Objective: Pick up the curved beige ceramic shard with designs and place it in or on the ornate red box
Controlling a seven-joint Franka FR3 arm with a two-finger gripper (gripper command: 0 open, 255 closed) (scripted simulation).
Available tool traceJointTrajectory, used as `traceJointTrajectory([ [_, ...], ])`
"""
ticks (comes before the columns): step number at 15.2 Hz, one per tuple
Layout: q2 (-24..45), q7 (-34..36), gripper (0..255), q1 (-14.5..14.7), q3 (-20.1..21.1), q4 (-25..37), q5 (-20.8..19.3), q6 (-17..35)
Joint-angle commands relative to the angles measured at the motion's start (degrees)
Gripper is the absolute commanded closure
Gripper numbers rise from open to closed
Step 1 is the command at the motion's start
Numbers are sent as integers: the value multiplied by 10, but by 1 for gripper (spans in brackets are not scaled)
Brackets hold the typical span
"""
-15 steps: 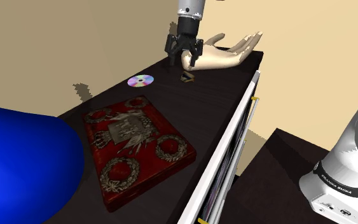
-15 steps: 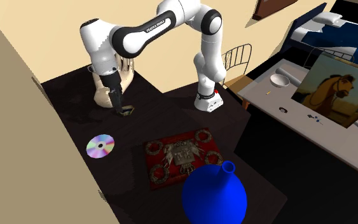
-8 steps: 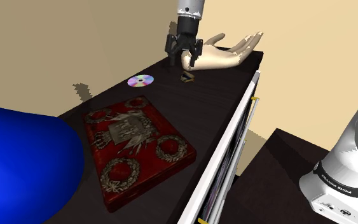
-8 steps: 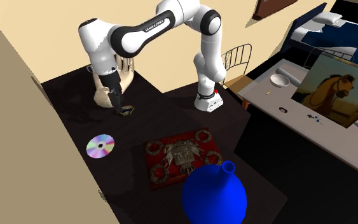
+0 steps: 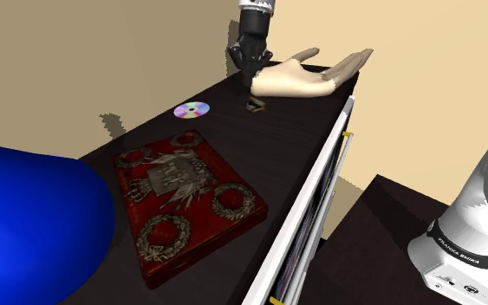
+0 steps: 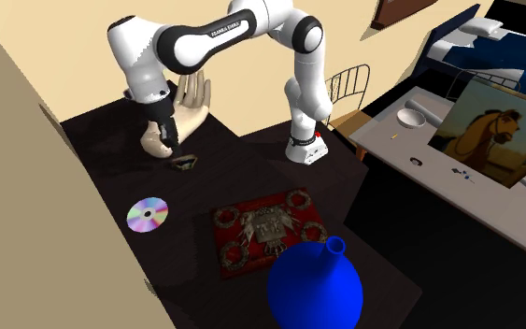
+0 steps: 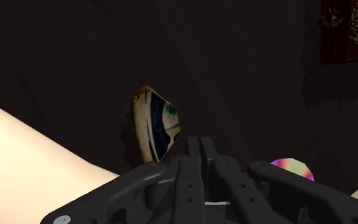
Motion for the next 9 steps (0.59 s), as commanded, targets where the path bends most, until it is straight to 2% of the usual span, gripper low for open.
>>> traceJointTrajectory([
  [1,4,4,255,0,0,18,0,-15],
  [2,1,3,255,0,0,8,0,-7],
  [3,1,3,0,0,0,8,0,-7],
  [7,-79,63,0,34,20,-147,-141,103],
  [9,-78,63,0,33,21,-161,-141,118],
])
